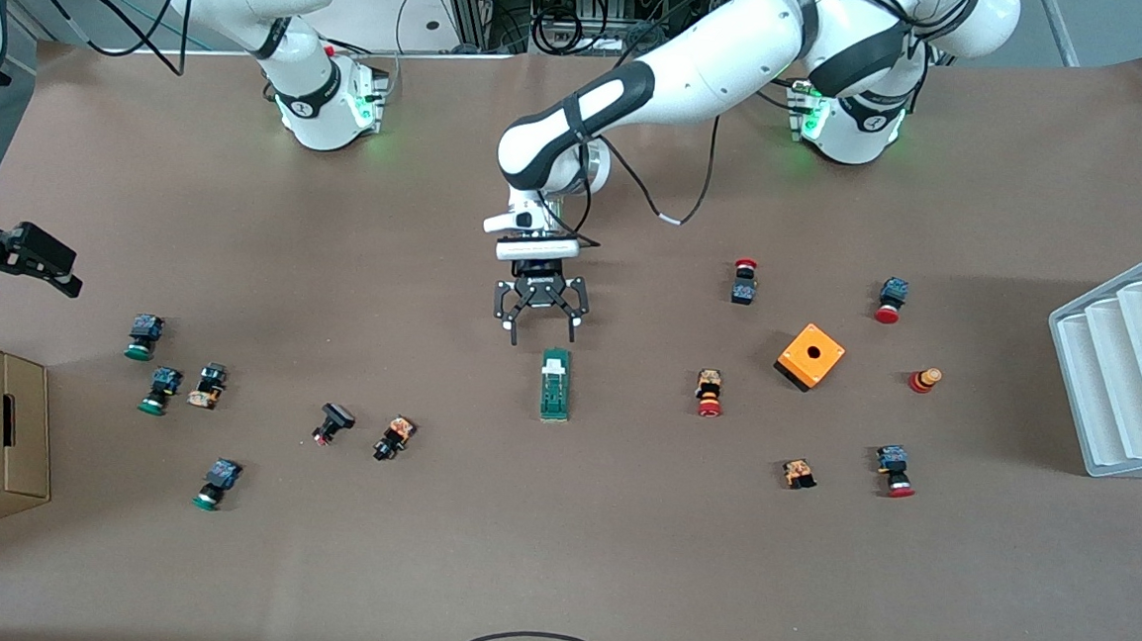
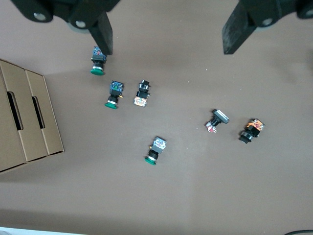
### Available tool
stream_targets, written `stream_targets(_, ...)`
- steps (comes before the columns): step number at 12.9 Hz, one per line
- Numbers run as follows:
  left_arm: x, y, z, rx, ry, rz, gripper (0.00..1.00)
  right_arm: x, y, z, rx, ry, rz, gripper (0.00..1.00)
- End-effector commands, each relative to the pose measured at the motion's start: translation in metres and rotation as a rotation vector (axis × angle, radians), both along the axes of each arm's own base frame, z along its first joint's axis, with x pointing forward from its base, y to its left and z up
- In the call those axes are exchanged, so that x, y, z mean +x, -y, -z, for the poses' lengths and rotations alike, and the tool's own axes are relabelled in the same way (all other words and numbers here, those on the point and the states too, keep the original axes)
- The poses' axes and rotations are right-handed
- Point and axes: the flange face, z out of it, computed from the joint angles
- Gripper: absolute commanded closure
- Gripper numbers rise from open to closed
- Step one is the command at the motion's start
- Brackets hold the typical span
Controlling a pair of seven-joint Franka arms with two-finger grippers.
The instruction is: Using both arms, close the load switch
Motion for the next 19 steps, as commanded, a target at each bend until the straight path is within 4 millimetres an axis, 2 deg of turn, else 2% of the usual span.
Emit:
stream_targets(1,0.001,0.0,0.025,-0.03,0.042,-0.01,0.0,0.001,0.0,-0.004,-0.024,0.01,-0.007,0.0)
stream_targets(6,0.003,-0.005,0.037,-0.054,0.042,-0.026,0.0,0.001,0.0,-0.004,-0.022,0.01,-0.005,0.0)
stream_targets(10,0.008,-0.01,0.054,-0.037,0.046,-0.024,0.0,0.001,0.001,-0.004,-0.022,0.01,-0.002,0.0)
stream_targets(12,0.009,-0.009,0.058,-0.027,0.042,-0.022,0.0,0.001,0.005,-0.004,-0.022,0.007,0.005,0.0)
stream_targets(16,0.009,-0.009,0.058,0.017,0.038,-0.005,0.0,0.002,-0.002,-0.004,-0.022,0.01,-0.007,0.0)
stream_targets(19,0.017,-0.006,0.06,0.012,0.058,-0.037,0.0,0.002,-0.002,-0.005,-0.023,0.011,-0.007,0.0)
